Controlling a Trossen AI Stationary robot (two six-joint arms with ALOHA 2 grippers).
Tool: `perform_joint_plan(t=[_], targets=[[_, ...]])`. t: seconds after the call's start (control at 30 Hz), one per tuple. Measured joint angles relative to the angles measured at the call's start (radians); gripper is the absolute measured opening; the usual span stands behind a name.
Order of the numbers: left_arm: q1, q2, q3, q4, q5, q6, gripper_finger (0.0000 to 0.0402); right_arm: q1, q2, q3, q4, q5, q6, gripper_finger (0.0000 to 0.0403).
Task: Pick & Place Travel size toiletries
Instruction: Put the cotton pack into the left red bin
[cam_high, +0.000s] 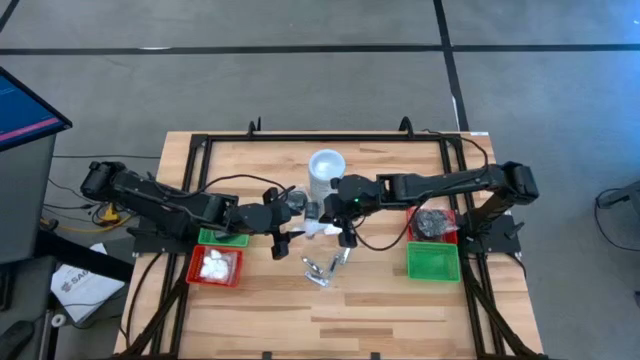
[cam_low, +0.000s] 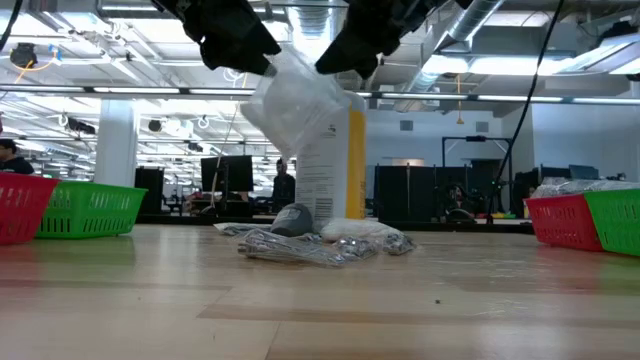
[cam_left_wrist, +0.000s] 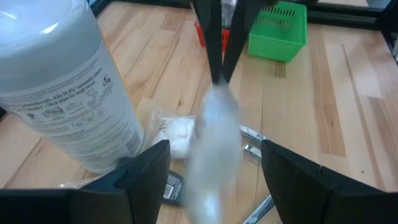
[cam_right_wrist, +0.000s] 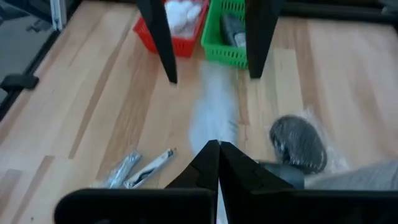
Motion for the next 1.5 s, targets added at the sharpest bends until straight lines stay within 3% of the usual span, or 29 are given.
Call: perform_joint_plan(t=[0.77, 0.93, 1.2, 1.5], targets=[[0.037, 0.025, 0.000, 0.166, -0.007, 0.029, 0.0198, 0.002, -0.057, -0.002, 0.013, 0.000, -0.038, 0.0000], [0.045, 0.025, 0.000, 0.169, -0.007, 0.030, 0.0156, 0.002, -0.057, -0.002, 0.016, 0.000, -0.039, 0.0000], [0.045, 0.025, 0.000, 0.173, -0.004, 0.082, 0.0016, 0.002, -0.057, -0.002, 0.016, 0.000, -0.054, 0.0000], [0.045, 0.025, 0.000, 0.176, -0.003, 0.087, 0.0001, -0.002, -0.056, -0.002, 0.013, 0.000, -0.055, 0.0000]])
